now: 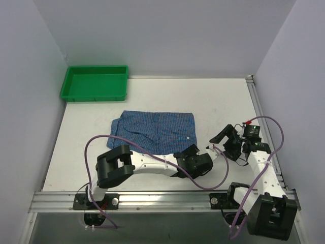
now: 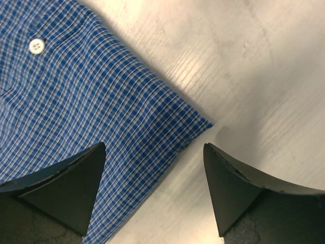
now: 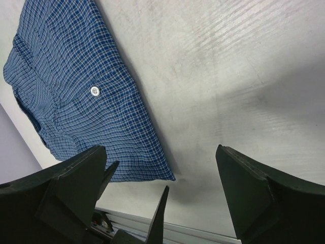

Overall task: Fold and stack the long sleeve shirts
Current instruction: Fold the shirt

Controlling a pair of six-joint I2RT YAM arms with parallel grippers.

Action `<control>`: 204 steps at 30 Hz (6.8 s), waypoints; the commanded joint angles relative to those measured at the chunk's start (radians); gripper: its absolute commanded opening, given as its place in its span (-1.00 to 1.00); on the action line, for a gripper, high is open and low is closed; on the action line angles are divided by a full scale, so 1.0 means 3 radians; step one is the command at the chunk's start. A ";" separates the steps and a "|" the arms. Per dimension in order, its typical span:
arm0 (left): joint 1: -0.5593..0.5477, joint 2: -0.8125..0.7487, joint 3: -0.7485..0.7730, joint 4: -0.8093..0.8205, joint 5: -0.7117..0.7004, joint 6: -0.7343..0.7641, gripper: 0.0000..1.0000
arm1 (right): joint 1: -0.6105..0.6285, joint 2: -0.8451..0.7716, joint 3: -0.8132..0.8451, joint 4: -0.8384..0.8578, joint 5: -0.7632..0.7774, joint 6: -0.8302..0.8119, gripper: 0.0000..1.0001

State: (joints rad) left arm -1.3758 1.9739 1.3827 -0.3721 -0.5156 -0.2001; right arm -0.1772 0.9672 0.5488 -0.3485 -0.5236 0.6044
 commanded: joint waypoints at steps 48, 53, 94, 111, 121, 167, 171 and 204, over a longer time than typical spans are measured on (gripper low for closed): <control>0.0332 -0.0858 -0.0620 0.0806 0.0681 -0.0985 -0.75 | 0.1281 0.2865 -0.0827 0.4725 -0.0663 0.1932 0.64; 0.0378 -0.0914 -0.0671 0.0785 0.0635 -0.1082 -0.71 | 0.1373 0.3014 -0.0832 0.4986 -0.0709 0.2009 0.19; 0.2965 -0.1651 -0.2041 0.0299 0.1698 -0.1680 0.21 | 0.0928 0.1214 0.0998 -0.0270 0.0323 -0.0542 -1.00; 0.2439 -0.1462 -0.2436 0.1020 0.2082 -0.2247 -0.46 | 0.1643 0.1490 0.2173 -0.1292 0.2056 -0.0670 -1.00; 0.2224 -0.1579 -0.2579 0.1332 0.2000 -0.2621 -0.45 | 0.2466 0.2093 0.2930 -0.1778 0.2885 -0.0466 -0.92; 0.2219 -0.1793 -0.3080 0.1747 0.1954 -0.3081 -0.42 | 0.3572 0.3214 0.3443 -0.1032 0.2139 -0.0240 0.04; 0.2234 -0.2109 -0.2978 0.1476 0.1842 -0.3005 -0.25 | 0.3526 0.2943 0.3473 -0.1027 0.2047 -0.0241 0.20; 0.1799 -0.2218 -0.2578 0.0984 0.1888 -0.3306 0.33 | 0.2166 0.0539 0.0196 0.0655 0.0400 0.0240 0.04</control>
State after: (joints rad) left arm -0.8261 1.3277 0.6357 -0.1497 0.0513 -1.1408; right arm 0.4839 1.1629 0.6319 -0.1997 -0.3634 0.6556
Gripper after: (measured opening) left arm 0.679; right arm 0.523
